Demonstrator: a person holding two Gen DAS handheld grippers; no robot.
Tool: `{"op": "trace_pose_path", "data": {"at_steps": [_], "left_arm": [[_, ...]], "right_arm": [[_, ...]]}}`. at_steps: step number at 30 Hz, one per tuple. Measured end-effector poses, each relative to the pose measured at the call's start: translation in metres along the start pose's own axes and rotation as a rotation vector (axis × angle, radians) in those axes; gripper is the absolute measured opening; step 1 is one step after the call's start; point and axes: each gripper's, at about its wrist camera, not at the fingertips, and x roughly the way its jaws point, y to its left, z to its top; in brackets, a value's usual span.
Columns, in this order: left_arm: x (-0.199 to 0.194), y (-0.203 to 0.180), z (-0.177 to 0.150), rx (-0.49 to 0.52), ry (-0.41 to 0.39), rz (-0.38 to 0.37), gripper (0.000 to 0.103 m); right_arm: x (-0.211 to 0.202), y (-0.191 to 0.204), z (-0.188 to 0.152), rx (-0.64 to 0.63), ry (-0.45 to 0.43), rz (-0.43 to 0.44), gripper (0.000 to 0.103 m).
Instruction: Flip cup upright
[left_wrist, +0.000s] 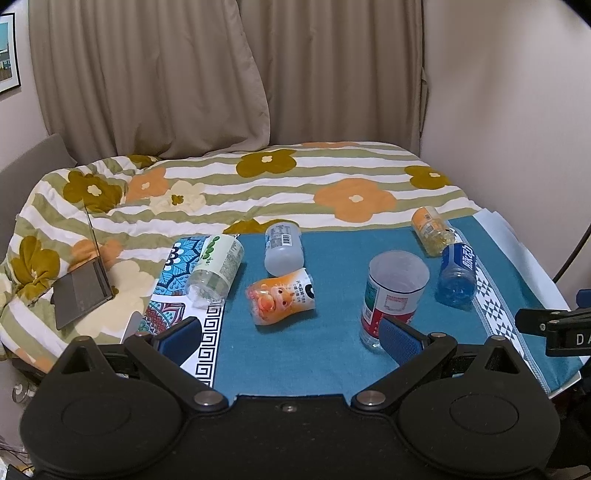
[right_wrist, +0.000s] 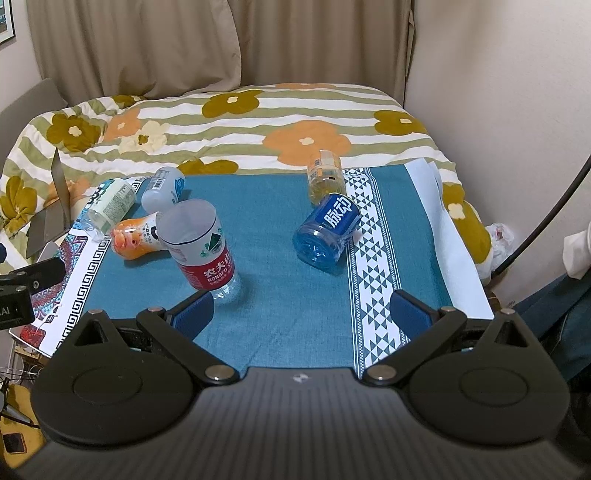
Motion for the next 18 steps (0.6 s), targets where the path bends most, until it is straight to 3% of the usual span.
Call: {"op": "trace_pose_path", "data": {"at_steps": [18], "left_arm": [[0.0008,0.0008,0.0018,0.022,-0.016,0.017,0.103]], "right_arm": [[0.0002,0.0001,0.0008,0.000,0.002,-0.001,0.103]]}}
